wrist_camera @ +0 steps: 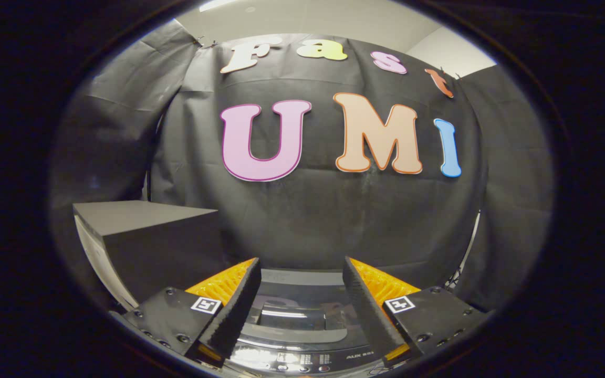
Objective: Put the clothes into the washing machine and then close the washing machine lid.
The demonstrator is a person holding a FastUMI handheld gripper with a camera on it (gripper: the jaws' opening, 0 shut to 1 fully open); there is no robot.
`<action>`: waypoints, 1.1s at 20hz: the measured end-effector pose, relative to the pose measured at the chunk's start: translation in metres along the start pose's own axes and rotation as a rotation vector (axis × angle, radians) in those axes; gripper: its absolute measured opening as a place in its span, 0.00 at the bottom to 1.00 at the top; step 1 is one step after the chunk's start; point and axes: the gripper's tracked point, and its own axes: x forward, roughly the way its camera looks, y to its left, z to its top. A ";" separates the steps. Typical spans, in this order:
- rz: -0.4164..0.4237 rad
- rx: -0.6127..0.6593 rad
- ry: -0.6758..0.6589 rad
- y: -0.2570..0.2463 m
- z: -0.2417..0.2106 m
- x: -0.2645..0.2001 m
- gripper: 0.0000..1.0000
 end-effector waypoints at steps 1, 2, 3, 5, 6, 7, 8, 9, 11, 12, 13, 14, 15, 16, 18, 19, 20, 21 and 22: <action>0.008 0.003 -0.017 -0.003 -0.006 -0.008 0.97; 0.016 0.000 -0.038 -0.006 -0.012 -0.015 0.97; 0.019 -0.007 -0.052 -0.010 -0.021 -0.022 0.97; 0.032 -0.020 -0.072 -0.017 -0.040 -0.037 0.98; 0.036 -0.021 -0.091 -0.020 -0.045 -0.045 0.97; 0.043 -0.022 -0.120 -0.023 -0.047 -0.056 0.97; 0.053 -0.022 -0.155 -0.023 -0.048 -0.062 0.98; 0.065 -0.027 -0.189 -0.024 -0.048 -0.071 0.98; 0.091 -0.040 -0.237 -0.025 -0.052 -0.088 0.98; 0.097 -0.045 -0.244 -0.027 -0.058 -0.094 0.98; 0.098 -0.048 -0.236 -0.029 -0.066 -0.098 0.98; 0.097 -0.050 -0.218 -0.032 -0.075 -0.103 0.98; 0.098 -0.045 -0.201 -0.034 -0.084 -0.108 0.98; 0.106 -0.036 -0.188 -0.036 -0.092 -0.112 0.98; 0.110 -0.020 -0.172 -0.041 -0.104 -0.121 0.98; 0.106 -0.016 -0.160 -0.045 -0.111 -0.124 0.98; 0.102 -0.008 -0.139 -0.049 -0.120 -0.125 0.98; 0.095 0.000 -0.116 -0.054 -0.130 -0.127 0.98; 0.085 0.011 -0.096 -0.059 -0.139 -0.129 0.98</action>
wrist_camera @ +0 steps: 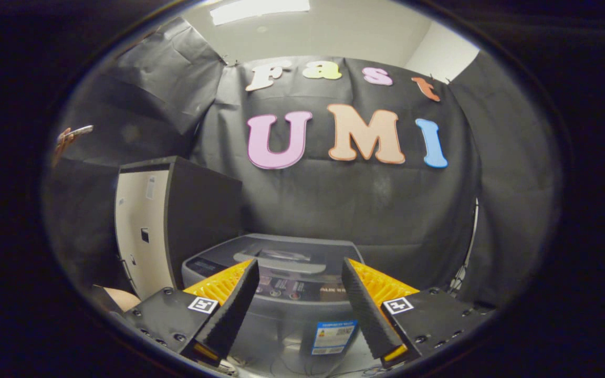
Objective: Put the clothes into the washing machine and then close the washing machine lid.
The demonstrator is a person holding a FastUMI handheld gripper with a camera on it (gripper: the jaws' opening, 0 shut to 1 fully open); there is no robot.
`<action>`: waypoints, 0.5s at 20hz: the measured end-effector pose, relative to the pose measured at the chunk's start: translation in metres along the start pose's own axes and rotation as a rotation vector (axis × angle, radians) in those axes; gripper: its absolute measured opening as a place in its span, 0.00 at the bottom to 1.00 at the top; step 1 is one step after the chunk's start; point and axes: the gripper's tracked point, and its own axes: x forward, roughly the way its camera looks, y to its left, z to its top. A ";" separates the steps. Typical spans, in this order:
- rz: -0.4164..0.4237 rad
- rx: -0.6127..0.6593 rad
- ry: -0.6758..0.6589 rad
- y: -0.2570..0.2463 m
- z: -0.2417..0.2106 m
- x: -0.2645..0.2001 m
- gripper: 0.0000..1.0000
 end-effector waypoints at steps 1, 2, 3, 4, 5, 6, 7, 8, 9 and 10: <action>-0.010 0.012 0.010 -0.005 -0.005 -0.003 0.98; -0.021 0.023 0.016 -0.008 -0.009 -0.008 0.98; -0.025 0.036 0.012 -0.010 -0.010 -0.011 0.98; -0.032 0.049 0.011 -0.012 -0.012 -0.010 0.98; -0.034 0.058 0.015 -0.013 -0.013 -0.009 0.98; -0.033 0.063 0.026 -0.013 -0.016 -0.008 0.98; -0.029 0.072 0.040 -0.013 -0.019 -0.006 0.98; -0.030 0.085 0.051 -0.013 -0.022 -0.005 0.98; -0.038 0.115 0.066 -0.015 -0.024 -0.004 0.98; -0.039 0.155 0.085 -0.014 -0.030 -0.003 0.98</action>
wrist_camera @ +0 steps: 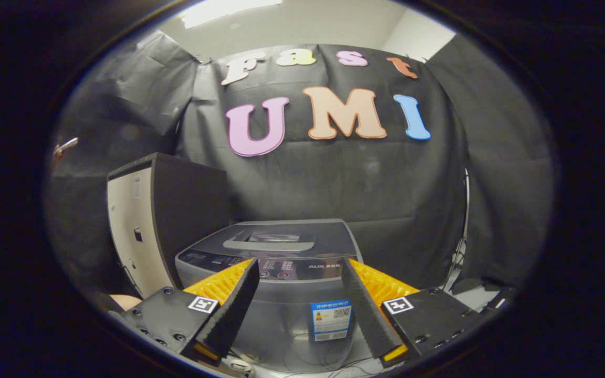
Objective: Put the clothes into the washing machine and then close the washing machine lid.
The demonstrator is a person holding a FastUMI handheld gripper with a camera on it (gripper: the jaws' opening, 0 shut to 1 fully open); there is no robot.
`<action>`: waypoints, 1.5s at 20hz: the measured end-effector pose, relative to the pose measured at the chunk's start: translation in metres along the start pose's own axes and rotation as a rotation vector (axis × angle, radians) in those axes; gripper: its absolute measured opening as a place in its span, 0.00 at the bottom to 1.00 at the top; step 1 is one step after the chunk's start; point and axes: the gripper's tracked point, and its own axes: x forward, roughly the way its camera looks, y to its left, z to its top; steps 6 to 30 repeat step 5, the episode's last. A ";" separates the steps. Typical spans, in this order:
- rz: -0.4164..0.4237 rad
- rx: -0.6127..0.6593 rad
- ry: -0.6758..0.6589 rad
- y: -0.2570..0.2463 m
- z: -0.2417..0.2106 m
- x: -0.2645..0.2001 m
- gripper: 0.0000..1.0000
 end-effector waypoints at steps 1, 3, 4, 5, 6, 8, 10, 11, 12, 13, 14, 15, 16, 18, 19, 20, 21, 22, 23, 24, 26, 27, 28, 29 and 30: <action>-0.002 0.035 0.026 0.000 -0.005 0.000 0.98; -0.024 0.055 0.041 -0.003 -0.008 0.000 0.96; -0.032 0.049 0.049 -0.006 -0.010 0.001 0.96; -0.040 0.027 0.052 -0.010 -0.012 -0.001 0.96; -0.040 0.027 0.052 -0.010 -0.012 -0.001 0.96; -0.040 0.027 0.052 -0.010 -0.012 -0.001 0.96; -0.040 0.027 0.052 -0.010 -0.012 -0.001 0.96; -0.040 0.027 0.052 -0.010 -0.012 -0.001 0.96; -0.040 0.027 0.052 -0.010 -0.012 -0.001 0.96; -0.040 0.027 0.052 -0.010 -0.012 -0.001 0.96; -0.040 0.027 0.052 -0.010 -0.012 -0.001 0.96; -0.040 0.027 0.052 -0.010 -0.012 -0.001 0.96; -0.040 0.027 0.052 -0.010 -0.012 -0.001 0.96; -0.040 0.027 0.052 -0.010 -0.012 -0.001 0.96; -0.040 0.027 0.052 -0.010 -0.012 -0.001 0.96; -0.040 0.027 0.052 -0.010 -0.012 -0.001 0.96; -0.040 0.027 0.052 -0.010 -0.012 -0.001 0.96; -0.040 0.027 0.052 -0.010 -0.012 -0.001 0.96; -0.040 0.027 0.052 -0.010 -0.012 -0.001 0.96; -0.040 0.027 0.052 -0.010 -0.012 -0.001 0.96; -0.040 0.027 0.052 -0.010 -0.012 -0.001 0.96; -0.040 0.027 0.052 -0.010 -0.012 -0.001 0.96; -0.040 0.027 0.052 -0.010 -0.012 -0.001 0.96; -0.040 0.027 0.052 -0.010 -0.012 -0.001 0.96; -0.040 0.027 0.052 -0.010 -0.012 -0.001 0.96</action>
